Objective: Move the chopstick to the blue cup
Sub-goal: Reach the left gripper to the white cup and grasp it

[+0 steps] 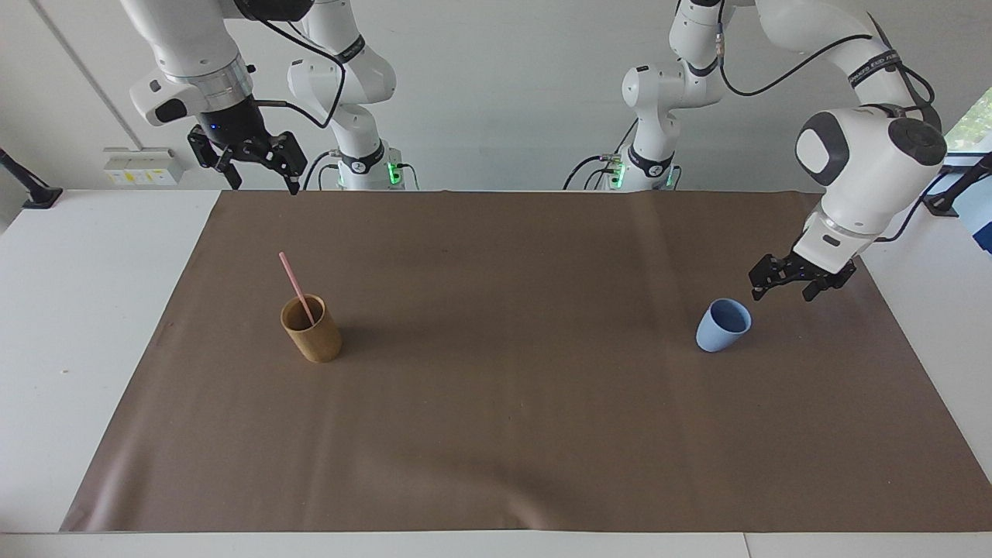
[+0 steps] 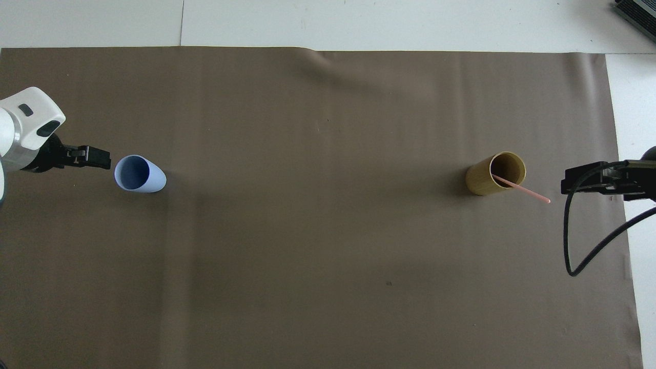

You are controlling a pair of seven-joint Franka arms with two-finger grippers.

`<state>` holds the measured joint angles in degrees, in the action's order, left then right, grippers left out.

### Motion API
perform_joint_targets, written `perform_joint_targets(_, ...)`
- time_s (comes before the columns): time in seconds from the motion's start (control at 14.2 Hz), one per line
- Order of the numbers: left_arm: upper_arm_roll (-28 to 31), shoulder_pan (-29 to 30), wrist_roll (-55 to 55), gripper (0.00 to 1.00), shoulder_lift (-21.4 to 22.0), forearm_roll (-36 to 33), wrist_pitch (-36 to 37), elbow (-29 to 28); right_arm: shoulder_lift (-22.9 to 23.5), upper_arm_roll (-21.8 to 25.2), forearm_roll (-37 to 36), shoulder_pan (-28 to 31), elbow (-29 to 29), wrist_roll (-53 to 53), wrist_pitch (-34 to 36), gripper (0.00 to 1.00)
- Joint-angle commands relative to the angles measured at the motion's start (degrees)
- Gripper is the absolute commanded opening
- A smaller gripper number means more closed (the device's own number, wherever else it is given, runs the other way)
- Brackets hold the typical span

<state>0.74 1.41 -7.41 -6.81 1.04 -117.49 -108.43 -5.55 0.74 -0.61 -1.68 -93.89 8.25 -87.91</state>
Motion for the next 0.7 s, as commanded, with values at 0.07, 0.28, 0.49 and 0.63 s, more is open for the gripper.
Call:
perform_joint_targets(0.07, -0.65, 0.27, 0.2, 1.0, -0.57, 2.47, -5.29, -4.5, -1.49, -0.03, 0.17, 0.54, -1.56, -1.4, 0.1, 1.0)
perform_joint_targets(0.28, -0.65, 0.18, 0.38, 1.0, -0.84, 3.44, -8.97, -7.14, -1.49, -0.03, 0.17, 0.54, -1.56, -1.4, 0.1, 1.0)
perform_joint_targets(0.49, -0.65, 0.18, 0.47, 0.97, -2.94, 3.62, -11.97, -7.32, -1.49, -0.03, 0.17, 0.54, -1.56, -1.4, 0.1, 1.0)
perform_joint_targets(0.63, -0.65, 0.18, 0.47, 0.76, -3.56, 4.67, -13.11, -8.19, -1.49, -0.03, 0.17, 0.54, -1.56, -1.4, 0.1, 1.0)
